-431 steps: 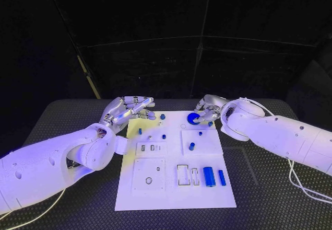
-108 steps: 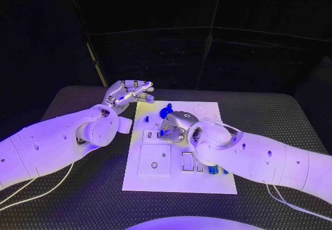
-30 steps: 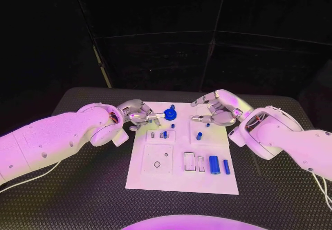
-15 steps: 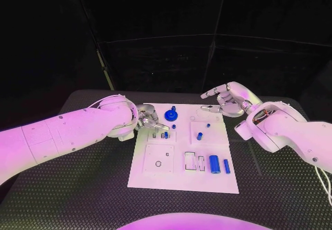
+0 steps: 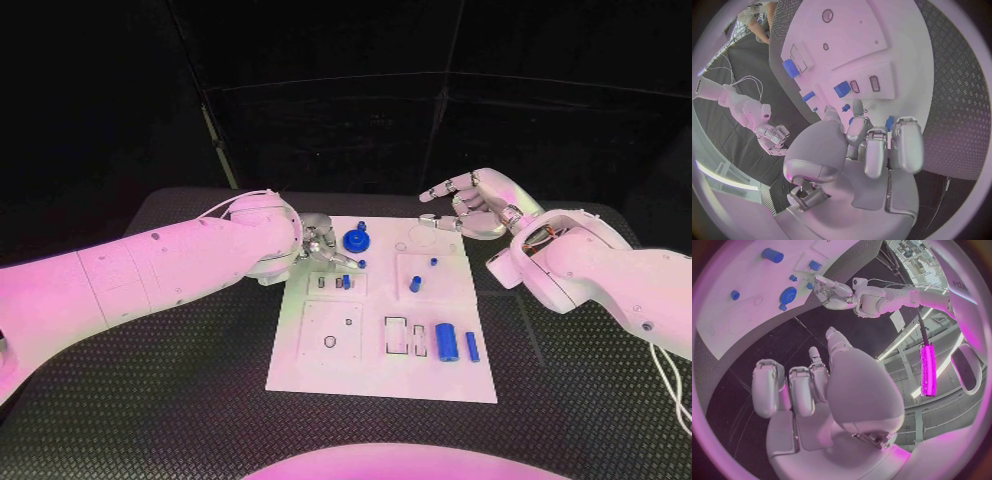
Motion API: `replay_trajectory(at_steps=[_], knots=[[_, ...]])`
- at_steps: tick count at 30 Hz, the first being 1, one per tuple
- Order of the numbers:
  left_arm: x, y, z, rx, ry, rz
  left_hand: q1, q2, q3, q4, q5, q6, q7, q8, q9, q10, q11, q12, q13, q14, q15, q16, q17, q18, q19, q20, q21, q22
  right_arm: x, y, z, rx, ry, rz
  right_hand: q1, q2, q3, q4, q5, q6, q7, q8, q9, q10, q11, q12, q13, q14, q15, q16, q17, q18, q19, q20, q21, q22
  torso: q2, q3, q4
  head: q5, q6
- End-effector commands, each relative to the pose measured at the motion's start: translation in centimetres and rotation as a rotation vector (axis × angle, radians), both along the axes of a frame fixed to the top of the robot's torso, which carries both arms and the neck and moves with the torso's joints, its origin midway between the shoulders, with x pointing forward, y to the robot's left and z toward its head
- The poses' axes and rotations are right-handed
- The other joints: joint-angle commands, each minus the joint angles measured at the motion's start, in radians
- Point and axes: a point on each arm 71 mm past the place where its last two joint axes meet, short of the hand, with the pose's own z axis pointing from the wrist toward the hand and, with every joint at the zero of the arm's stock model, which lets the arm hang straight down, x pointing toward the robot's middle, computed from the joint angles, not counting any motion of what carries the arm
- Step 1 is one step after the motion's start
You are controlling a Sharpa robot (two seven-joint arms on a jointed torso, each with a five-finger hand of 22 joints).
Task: Assemble the parts on the task board
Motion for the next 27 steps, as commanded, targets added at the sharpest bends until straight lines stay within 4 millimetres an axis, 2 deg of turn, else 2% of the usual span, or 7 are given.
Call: replay_trajectory(at_steps=[1, 9, 15, 27], knots=[[0.1, -0.1, -0.1, 0.045, 0.017, -0.015, 0.000, 0.009, -0.007, 0.001, 0.004, -0.011, 0.000, 0.006, 0.003, -0.003, -0.003, 0.002, 0.000, 0.105, -0.001, 0.003, 0.263, -0.020, 0.007, 0.002, 0.004, 0.002, 0.1, 0.0, 0.0, 0.004, 0.009, -0.011, -0.001, 0.007, -0.002, -0.007, 0.005, 0.005, -0.001, 0.003, -0.001, 0.001, -0.007, -0.002, 0.058, 0.064, -0.009, -0.004, 0.074, 0.002, 0.000, -0.009, -0.006, 0.004, 0.002, -0.0003, -0.0014, 0.003, -0.002], [0.3, -0.7, -0.5, 0.070, 0.040, -0.033, 0.002, 0.011, -0.008, -0.001, 0.004, -0.015, 0.000, 0.007, 0.006, -0.004, -0.002, 0.002, -0.001, 0.105, -0.001, 0.003, 0.263, -0.020, 0.008, 0.002, 0.006, 0.005, 0.4, 0.0, -0.2, -0.001, 0.018, -0.017, -0.005, 0.009, -0.003, -0.008, 0.009, 0.006, -0.001, 0.003, -0.002, 0.000, -0.007, -0.003, 0.058, 0.063, -0.009, -0.005, 0.071, 0.002, -0.002, -0.010, -0.008, 0.001, 0.002, -0.0009, -0.0001, 0.003, -0.009], [0.3, -1.2, -0.6, 0.075, 0.049, -0.045, 0.003, 0.012, -0.008, -0.002, 0.004, -0.018, 0.001, 0.007, 0.008, -0.004, -0.002, 0.002, 0.000, 0.105, 0.000, 0.003, 0.263, -0.020, 0.008, 0.003, 0.007, 0.006, 0.5, 0.1, -0.2, -0.001, 0.020, -0.017, -0.008, 0.009, -0.004, -0.008, 0.010, 0.006, -0.001, 0.004, -0.002, 0.000, -0.007, -0.003, 0.058, 0.063, -0.009, -0.005, 0.071, 0.002, -0.002, -0.010, -0.008, 0.000, 0.002, -0.0008, -0.0019, 0.003, -0.011], [0.1, -1.9, -0.6, 0.070, 0.057, -0.062, 0.010, 0.015, -0.009, -0.004, 0.004, -0.023, 0.002, 0.009, 0.014, -0.007, -0.001, 0.000, -0.002, 0.105, 0.001, 0.003, 0.263, -0.020, 0.006, 0.003, 0.006, 0.004, 0.6, 0.0, -0.3, -0.005, 0.025, -0.019, -0.009, 0.009, -0.005, -0.008, 0.011, 0.006, -0.001, 0.004, -0.002, 0.000, -0.007, -0.004, 0.057, 0.063, -0.009, -0.006, 0.070, 0.003, -0.004, -0.010, -0.009, -0.003, 0.003, -0.0018, 0.0009, 0.001, -0.017]])
